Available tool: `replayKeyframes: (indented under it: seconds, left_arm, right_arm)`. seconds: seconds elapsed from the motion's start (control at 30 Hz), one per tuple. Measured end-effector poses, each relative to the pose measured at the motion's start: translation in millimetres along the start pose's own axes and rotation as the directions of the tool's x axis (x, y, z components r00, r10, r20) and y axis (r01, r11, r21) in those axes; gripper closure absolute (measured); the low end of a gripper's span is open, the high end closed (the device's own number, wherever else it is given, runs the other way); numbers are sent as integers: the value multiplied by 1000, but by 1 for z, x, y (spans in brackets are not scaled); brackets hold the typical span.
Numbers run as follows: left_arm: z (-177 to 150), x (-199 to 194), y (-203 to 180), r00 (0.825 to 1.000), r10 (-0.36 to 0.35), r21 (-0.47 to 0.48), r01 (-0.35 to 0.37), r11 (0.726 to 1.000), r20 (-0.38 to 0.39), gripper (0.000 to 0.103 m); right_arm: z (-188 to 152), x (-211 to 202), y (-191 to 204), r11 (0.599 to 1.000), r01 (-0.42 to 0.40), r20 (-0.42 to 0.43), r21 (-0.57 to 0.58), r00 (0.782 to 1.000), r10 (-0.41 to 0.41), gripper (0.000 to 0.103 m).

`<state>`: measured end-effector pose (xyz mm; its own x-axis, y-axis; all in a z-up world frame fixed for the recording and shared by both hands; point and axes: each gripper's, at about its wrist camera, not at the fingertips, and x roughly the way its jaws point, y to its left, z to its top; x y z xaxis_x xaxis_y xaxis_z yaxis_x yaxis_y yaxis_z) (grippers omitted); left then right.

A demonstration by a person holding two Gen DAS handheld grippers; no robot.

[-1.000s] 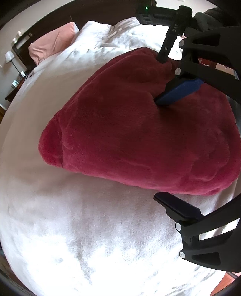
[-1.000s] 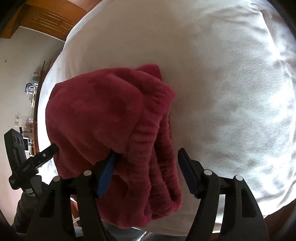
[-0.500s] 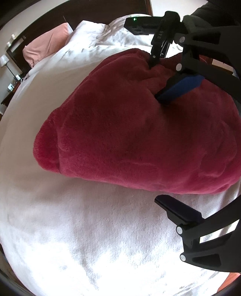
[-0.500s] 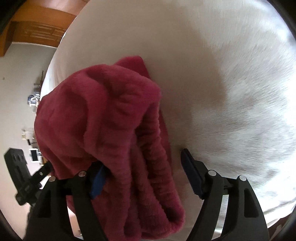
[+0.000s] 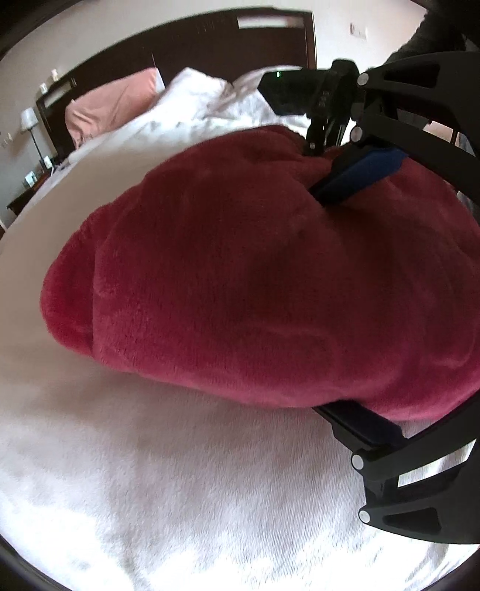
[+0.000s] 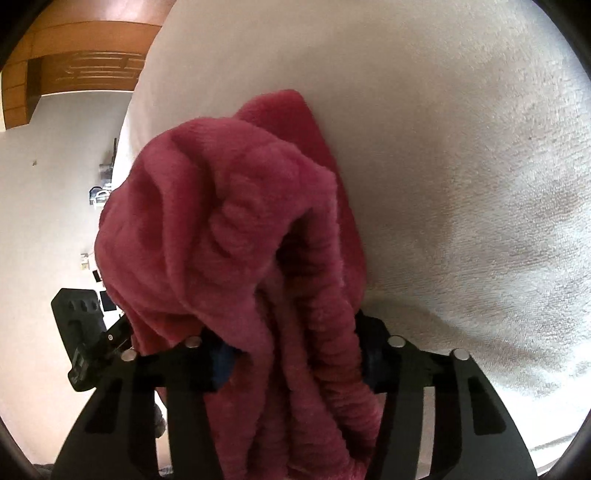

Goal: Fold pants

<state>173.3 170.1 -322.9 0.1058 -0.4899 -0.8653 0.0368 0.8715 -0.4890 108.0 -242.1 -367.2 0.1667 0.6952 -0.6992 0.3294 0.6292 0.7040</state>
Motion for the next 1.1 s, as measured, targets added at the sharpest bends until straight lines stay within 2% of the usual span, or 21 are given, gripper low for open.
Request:
replayKeyframes:
  seconds: [0.03,0.17,0.27,0.43,0.57,0.73,0.9,1.1]
  left_arm:
    - [0,-1,0,1000,-11,-3,11,1000,0,8]
    - [-1,-14,0,999,-45,-29,45,999,12,23]
    - [-1,-30,-7,997,-64,-36,65,997,46,30]
    - [9,-44,-27,990,-96,-34,100,994,101,33]
    - [27,-48,-49,982,-120,-21,125,992,143,34]
    - [72,-52,-77,967,-152,28,150,988,206,34]
    - [130,-47,-110,952,-157,100,135,986,264,34]
    - [186,-25,-134,949,-140,145,102,984,283,34]
  right_arm:
    - [-1,-3,3,1000,2,-1,-9,1000,-2,55]
    - [-4,-14,17,1000,-2,12,-29,1000,2,60]
    - [-7,-28,24,999,-24,30,-47,999,25,61]
    - [-1,-56,47,992,-64,78,-111,994,72,62]
    - [19,-82,68,983,-81,141,-166,984,105,62]
    - [63,-115,89,972,-83,227,-222,965,134,62]
    - [118,-142,107,961,-61,301,-270,943,144,62]
    - [170,-152,112,964,-20,361,-266,925,118,62]
